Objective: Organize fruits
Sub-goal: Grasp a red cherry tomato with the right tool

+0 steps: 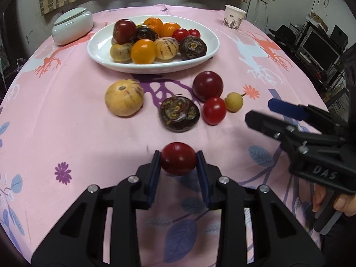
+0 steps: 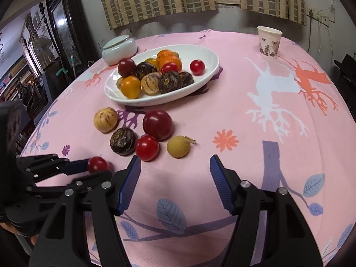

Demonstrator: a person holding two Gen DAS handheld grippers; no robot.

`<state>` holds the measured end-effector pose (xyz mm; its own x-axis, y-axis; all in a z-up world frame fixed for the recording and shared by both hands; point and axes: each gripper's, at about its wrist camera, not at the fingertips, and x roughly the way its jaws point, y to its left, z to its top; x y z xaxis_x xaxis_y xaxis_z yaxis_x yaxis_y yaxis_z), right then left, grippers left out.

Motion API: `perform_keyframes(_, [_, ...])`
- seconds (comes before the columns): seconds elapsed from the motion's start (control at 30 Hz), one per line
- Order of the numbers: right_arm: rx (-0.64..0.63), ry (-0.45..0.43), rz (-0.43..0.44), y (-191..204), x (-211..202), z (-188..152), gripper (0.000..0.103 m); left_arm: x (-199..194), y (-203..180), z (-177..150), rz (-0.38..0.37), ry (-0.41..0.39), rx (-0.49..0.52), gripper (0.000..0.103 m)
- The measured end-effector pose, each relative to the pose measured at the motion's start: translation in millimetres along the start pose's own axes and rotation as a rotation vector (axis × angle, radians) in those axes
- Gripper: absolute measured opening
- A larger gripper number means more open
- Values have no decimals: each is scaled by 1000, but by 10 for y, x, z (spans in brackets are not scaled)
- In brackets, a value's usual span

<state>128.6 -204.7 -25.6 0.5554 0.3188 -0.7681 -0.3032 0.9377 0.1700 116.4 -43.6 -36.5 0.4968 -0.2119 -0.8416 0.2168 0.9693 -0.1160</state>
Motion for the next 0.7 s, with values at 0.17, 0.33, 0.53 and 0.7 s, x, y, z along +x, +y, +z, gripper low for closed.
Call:
perform_keyframes(0.17, [-80,46,45,279,93,-36,65,-95,84,-31,-14,-26,-5,31])
perform_keyframes(0.33, [-130,80,13,420,221,-6,64,-111,219,-37,-37,-31,-39,32])
perform_keyframes(0.53, [-154,83,-10,486,353,90,55,-151,312,-28,-37,-46,-57,33])
perform_keyframes(0.7, [-174,84,-40,501,437,147,44,-169,364,-18,-38,-51,-75,33])
